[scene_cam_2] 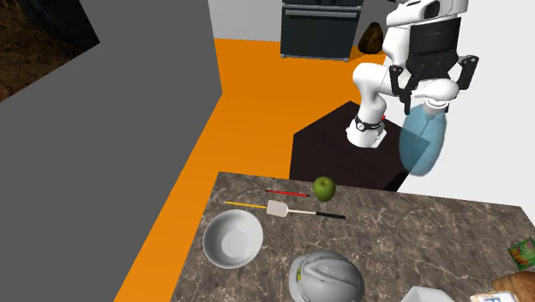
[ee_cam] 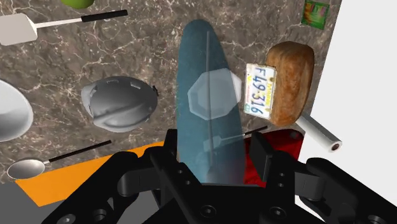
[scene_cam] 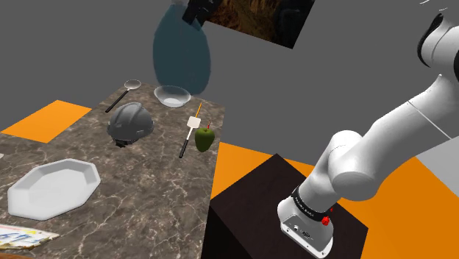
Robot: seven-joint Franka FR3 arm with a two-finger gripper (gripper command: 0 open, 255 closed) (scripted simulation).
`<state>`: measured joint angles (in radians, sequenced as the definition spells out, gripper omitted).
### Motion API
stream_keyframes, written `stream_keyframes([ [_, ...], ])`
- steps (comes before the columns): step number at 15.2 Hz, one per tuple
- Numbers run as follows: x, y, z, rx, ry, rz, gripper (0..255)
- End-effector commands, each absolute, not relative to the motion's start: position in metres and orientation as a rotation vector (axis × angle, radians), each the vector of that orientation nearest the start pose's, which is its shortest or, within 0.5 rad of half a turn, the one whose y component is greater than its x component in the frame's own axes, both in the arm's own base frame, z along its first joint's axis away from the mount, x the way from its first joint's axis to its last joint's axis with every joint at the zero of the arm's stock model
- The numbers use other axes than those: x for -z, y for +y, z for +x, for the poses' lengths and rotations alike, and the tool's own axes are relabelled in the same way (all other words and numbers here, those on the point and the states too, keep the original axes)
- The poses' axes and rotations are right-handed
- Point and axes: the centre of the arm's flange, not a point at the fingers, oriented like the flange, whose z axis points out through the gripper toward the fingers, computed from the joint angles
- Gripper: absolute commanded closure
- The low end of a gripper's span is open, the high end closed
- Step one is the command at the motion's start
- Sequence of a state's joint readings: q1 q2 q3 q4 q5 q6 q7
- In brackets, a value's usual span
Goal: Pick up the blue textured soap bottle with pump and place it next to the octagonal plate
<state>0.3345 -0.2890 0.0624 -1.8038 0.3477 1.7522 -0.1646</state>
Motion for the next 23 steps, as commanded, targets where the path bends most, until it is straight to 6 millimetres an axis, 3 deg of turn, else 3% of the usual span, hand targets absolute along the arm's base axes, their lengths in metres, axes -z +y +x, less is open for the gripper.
stream_keyframes([
  [1, -0.681, 0.244, 0.412, 0.276, -0.736, -2.674, 255],
  [23, -0.681, 0.509, 0.28, 0.276, -0.736, -2.674, 255],
])
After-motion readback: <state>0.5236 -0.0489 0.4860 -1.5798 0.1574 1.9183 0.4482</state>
